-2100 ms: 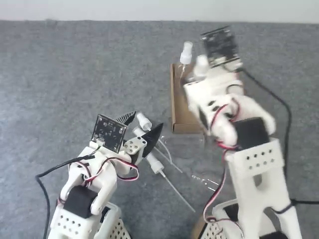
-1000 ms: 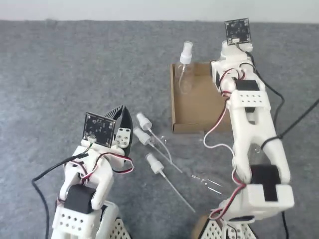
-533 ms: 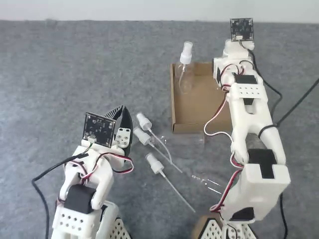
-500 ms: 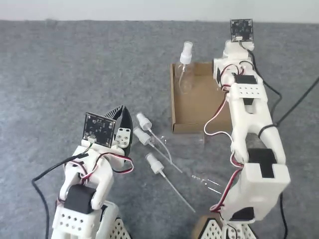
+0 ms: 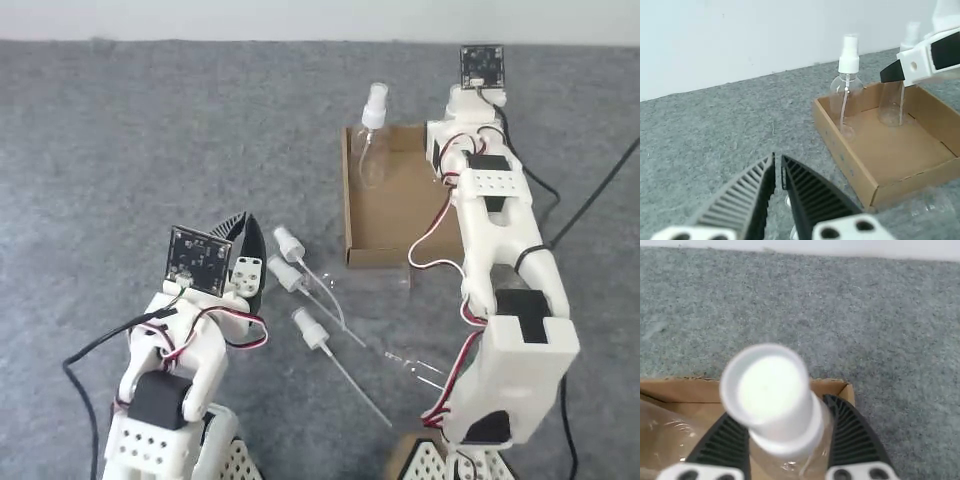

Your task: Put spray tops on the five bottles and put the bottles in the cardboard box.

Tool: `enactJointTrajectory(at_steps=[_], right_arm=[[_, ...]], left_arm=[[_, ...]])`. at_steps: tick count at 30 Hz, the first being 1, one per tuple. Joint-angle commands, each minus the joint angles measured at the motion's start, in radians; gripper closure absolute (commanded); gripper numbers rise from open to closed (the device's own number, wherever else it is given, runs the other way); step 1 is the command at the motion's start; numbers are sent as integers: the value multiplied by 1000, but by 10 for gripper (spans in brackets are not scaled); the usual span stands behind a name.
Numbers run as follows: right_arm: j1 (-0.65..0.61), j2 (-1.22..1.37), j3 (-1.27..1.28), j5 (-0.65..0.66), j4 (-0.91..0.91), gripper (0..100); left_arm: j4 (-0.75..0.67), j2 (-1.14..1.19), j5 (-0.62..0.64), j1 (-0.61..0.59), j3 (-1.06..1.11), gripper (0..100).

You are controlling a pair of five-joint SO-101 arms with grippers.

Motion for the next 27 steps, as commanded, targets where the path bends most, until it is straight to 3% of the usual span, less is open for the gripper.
enactJointTrajectory(at_steps=[1,12,27], right_arm=[[-4,-16,-63,-11,-16,987],[-59,-22,-66,-3,42,732],[-58,-31,-118,-2,45,727]], left_arm=[[-26,-14,5,0,-5,990],[-28,-14,5,0,-5,990],[-28,-12,3,-2,-5,990]])
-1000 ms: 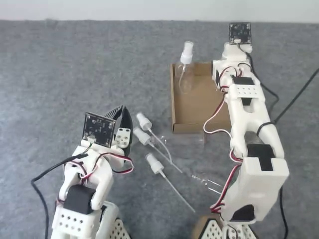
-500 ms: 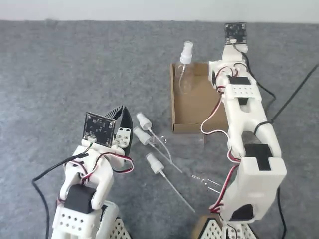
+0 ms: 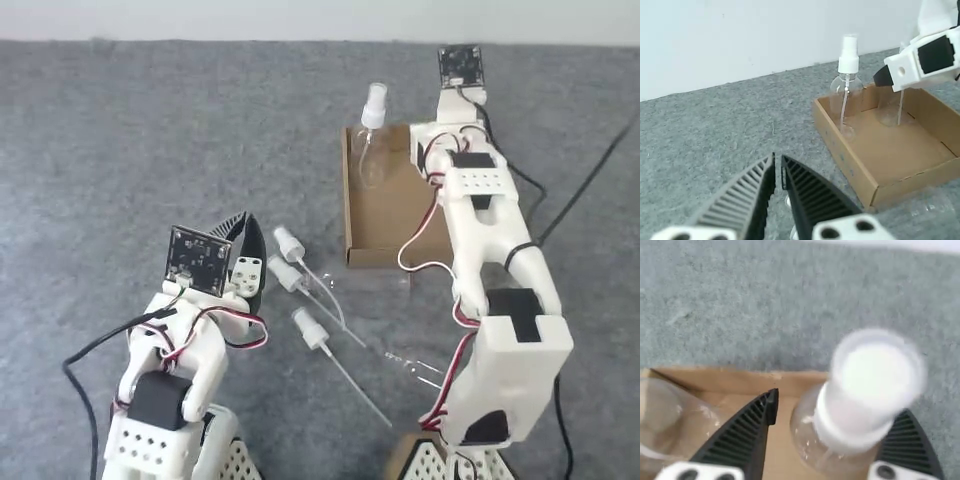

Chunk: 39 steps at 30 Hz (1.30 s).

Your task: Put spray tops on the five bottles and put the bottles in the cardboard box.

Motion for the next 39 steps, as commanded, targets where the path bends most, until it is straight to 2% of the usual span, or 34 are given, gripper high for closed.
enactJointTrajectory(at_steps=[1,30,39], right_arm=[[-2,-42,-97,0,13,727],[-12,-550,-94,-2,486,727],[-12,-711,-94,-2,746,727]], left_arm=[[-28,-12,3,-2,-5,990],[-26,-8,3,-5,-5,990],[-26,-11,2,-5,-5,990]])
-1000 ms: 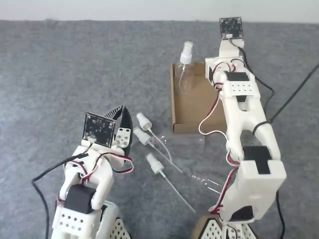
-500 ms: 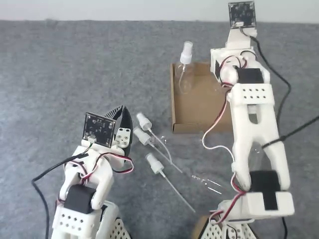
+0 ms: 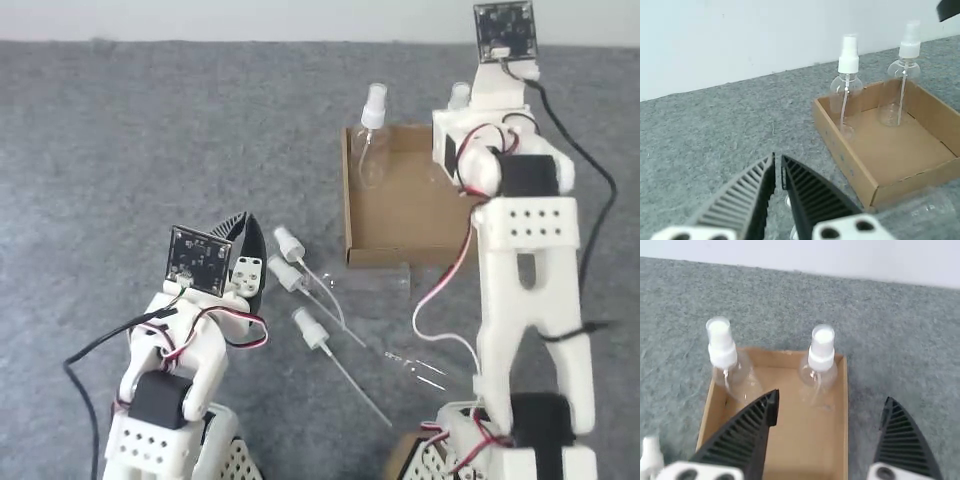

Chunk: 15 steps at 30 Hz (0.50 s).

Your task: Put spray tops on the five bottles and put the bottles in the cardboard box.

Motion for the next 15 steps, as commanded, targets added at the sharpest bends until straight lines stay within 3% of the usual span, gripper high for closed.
enactJointTrajectory(at_steps=[1,11,15], right_arm=[[-12,-130,-57,-2,157,727],[-2,-223,-55,-2,654,727],[-2,-260,-41,-2,739,728]], left_arm=[[-26,-11,2,-5,-5,990],[-26,-11,2,-5,-5,990],[-26,-8,3,-5,-5,990]])
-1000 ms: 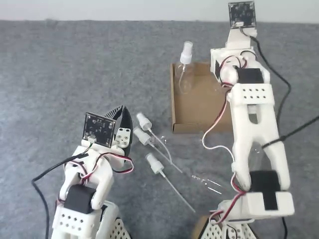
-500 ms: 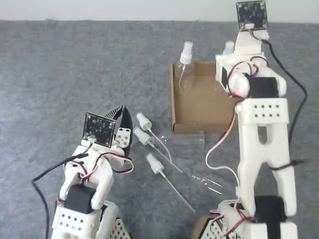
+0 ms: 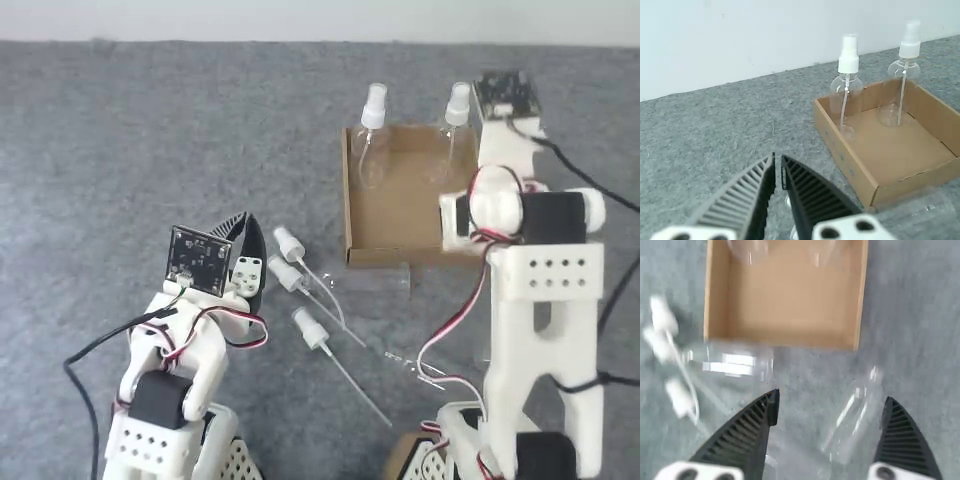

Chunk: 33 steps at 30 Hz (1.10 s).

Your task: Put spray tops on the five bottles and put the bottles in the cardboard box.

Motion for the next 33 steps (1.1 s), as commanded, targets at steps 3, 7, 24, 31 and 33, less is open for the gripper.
enactJointTrajectory(at_steps=[3,7,24,31,33], right_arm=[[31,-130,64,-5,64,728],[84,-240,262,-5,-25,728],[317,-417,913,-3,-545,725],[317,-417,1054,-2,-705,728],[317,-417,1068,-2,-714,729]], left_arm=[[-26,-9,3,-5,-5,990],[-26,-8,3,-2,-4,990],[-31,-14,3,5,10,990],[-31,-14,3,5,10,990],[-31,-14,3,5,10,990]])
